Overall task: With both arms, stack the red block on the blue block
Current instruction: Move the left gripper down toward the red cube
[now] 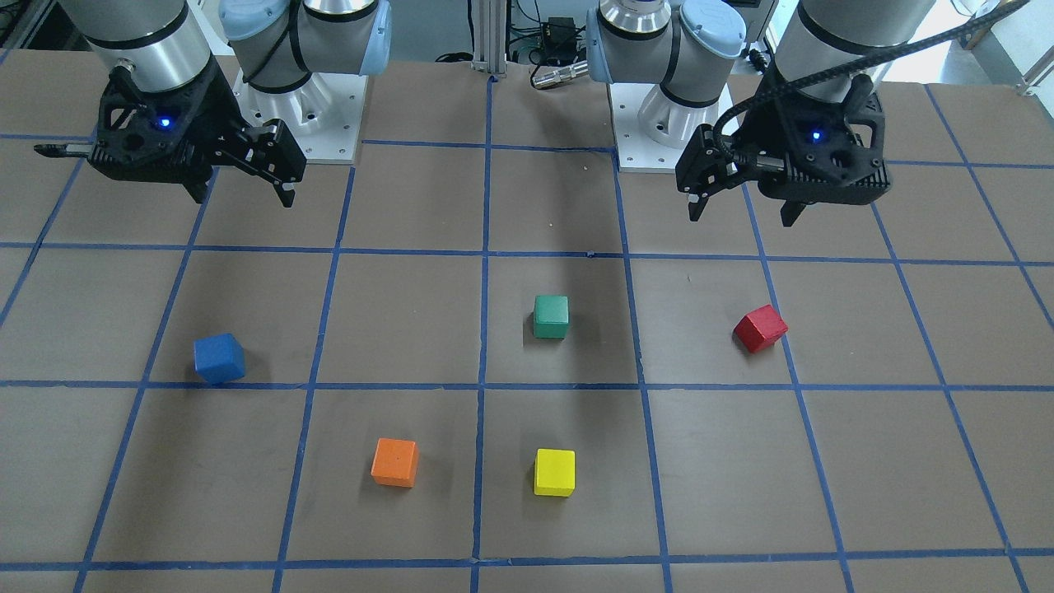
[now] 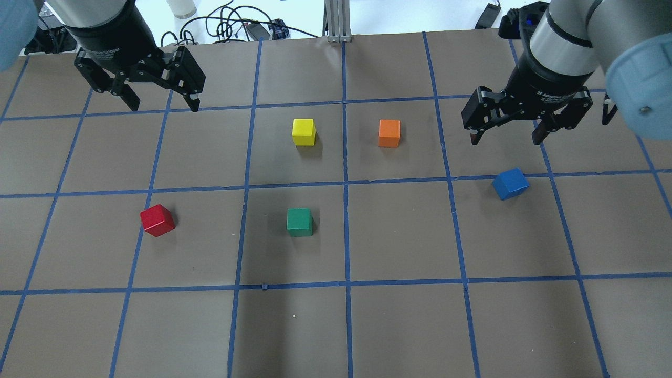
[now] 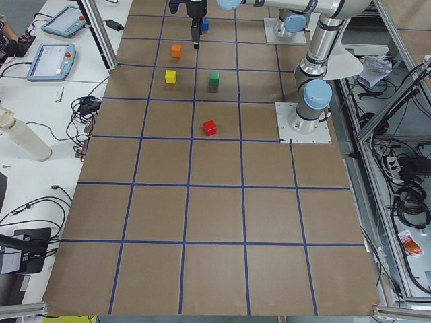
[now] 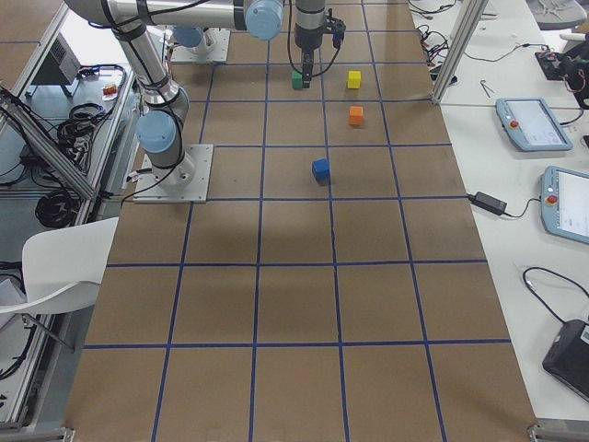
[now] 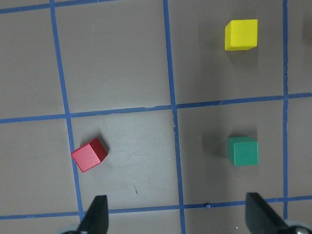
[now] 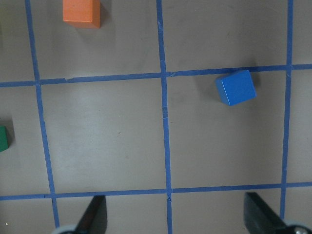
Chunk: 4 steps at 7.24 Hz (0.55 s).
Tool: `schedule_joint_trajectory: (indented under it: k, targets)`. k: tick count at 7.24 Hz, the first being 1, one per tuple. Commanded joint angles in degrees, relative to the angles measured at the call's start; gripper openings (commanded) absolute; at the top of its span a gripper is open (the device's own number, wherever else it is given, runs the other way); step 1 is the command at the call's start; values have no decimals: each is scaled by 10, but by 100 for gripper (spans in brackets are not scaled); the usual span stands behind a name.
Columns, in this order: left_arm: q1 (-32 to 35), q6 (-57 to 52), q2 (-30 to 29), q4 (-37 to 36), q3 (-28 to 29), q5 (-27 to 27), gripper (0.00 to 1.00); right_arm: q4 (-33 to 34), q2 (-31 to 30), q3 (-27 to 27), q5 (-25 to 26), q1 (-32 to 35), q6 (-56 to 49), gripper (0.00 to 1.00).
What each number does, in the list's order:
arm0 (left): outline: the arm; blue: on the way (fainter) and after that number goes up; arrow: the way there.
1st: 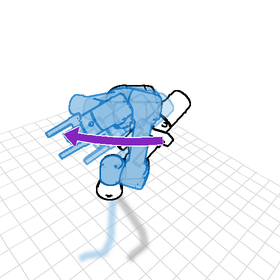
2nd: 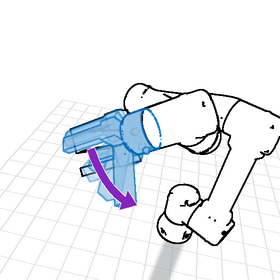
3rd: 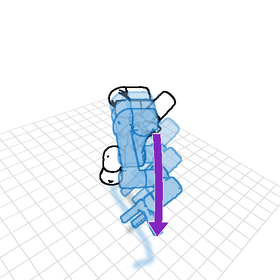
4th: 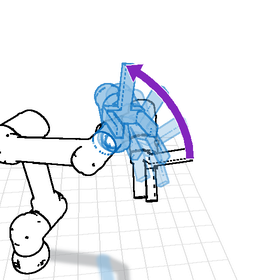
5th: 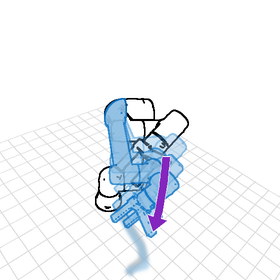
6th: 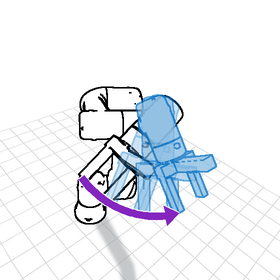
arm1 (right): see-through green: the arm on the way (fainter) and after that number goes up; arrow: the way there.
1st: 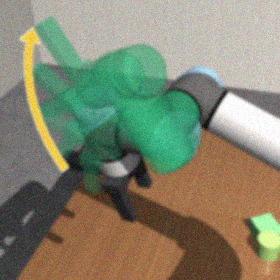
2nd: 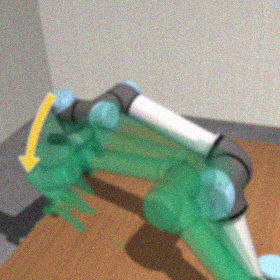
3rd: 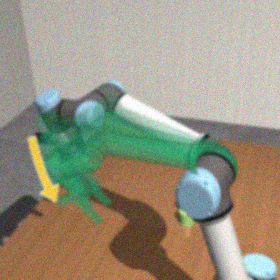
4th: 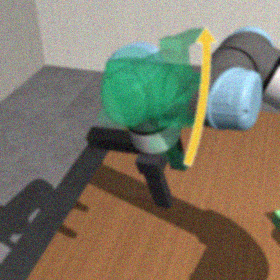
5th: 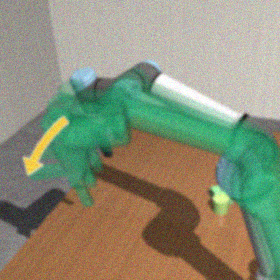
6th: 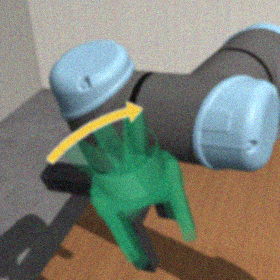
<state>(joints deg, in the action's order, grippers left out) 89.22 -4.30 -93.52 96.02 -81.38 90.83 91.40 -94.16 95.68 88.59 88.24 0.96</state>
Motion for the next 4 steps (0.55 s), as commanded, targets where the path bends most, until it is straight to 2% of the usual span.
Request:
schedule_joint_trajectory:
  k: [1,2,3,4]
  targets:
    - [1,-3,4,7,-1,-1,100,-2,-28,3,-4,4,2,100]
    - [0,-6,10,9,-8,0,100,-3,-29,3,-3,4,2,100]
    - [-16,-21,12,18,-41,20,100,-2,-29,2,-3,4,1,100]
    - [-66,-19,8,5,-104,45,100,-3,-32,3,-3,4,1,100]
